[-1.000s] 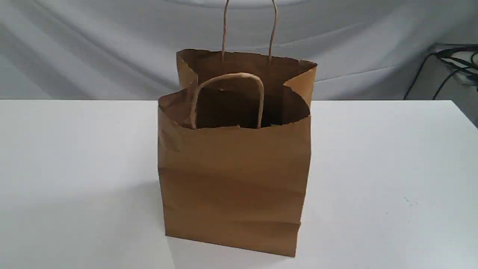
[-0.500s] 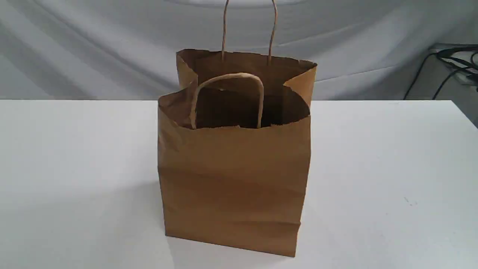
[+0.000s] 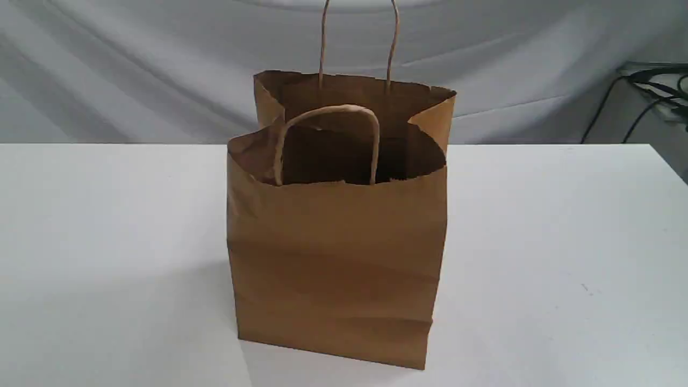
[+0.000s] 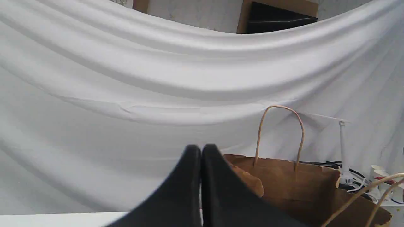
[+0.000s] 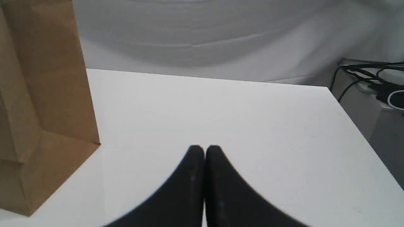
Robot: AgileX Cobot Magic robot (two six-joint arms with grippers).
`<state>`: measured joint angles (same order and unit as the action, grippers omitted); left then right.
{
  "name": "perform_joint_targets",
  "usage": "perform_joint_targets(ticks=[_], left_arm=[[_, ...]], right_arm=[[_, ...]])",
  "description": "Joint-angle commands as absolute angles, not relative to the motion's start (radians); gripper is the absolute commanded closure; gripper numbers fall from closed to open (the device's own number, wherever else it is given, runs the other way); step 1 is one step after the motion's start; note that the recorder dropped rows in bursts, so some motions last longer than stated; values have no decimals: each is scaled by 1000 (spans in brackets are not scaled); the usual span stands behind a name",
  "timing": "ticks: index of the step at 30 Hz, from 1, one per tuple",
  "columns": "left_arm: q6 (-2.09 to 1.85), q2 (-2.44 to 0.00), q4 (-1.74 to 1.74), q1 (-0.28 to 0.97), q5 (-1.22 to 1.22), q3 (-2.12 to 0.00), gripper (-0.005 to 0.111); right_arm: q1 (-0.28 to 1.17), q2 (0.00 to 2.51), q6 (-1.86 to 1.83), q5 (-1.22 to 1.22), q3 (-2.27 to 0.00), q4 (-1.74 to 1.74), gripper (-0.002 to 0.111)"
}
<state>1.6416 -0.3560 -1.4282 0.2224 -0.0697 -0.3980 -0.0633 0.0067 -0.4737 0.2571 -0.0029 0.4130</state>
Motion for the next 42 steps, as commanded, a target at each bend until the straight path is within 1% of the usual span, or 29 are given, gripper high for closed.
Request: perform_joint_targets(ticks=[1, 12, 18, 20, 22, 26, 28, 30, 35, 38, 42], left_arm=[[1643, -355, -1421, 220, -75, -396, 107], [1641, -355, -1423, 220, -75, -396, 107], [1614, -349, -1565, 218, -58, -396, 107], [1614, -346, -1589, 182, -58, -389, 107], [1616, -346, -1591, 115, -78, -363, 107], [1622, -312, -1562, -26, -135, -264, 107], [1622, -268, -1528, -69, -106, -212, 107], [1622, -199, -1523, -95, -73, -158, 107], [1637, -52, -1514, -132, -83, -43, 107], [1669, -16, -1512, -141, -109, 0, 107], [1671, -4, -1508, -141, -153, 0, 107]], right_arm=[[-70, 0, -470, 246, 0, 412, 108], [-70, 0, -470, 246, 0, 412, 108], [-70, 0, -470, 248, 0, 414, 108], [-70, 0, -470, 248, 0, 414, 108], [-70, 0, -470, 248, 0, 414, 108], [-70, 0, -470, 248, 0, 414, 108], [-70, 0, -470, 248, 0, 414, 108], [-70, 0, -470, 248, 0, 414, 108], [-70, 0, -470, 248, 0, 414, 108], [-70, 0, -470, 248, 0, 414, 108], [-70, 0, -470, 248, 0, 411, 108]])
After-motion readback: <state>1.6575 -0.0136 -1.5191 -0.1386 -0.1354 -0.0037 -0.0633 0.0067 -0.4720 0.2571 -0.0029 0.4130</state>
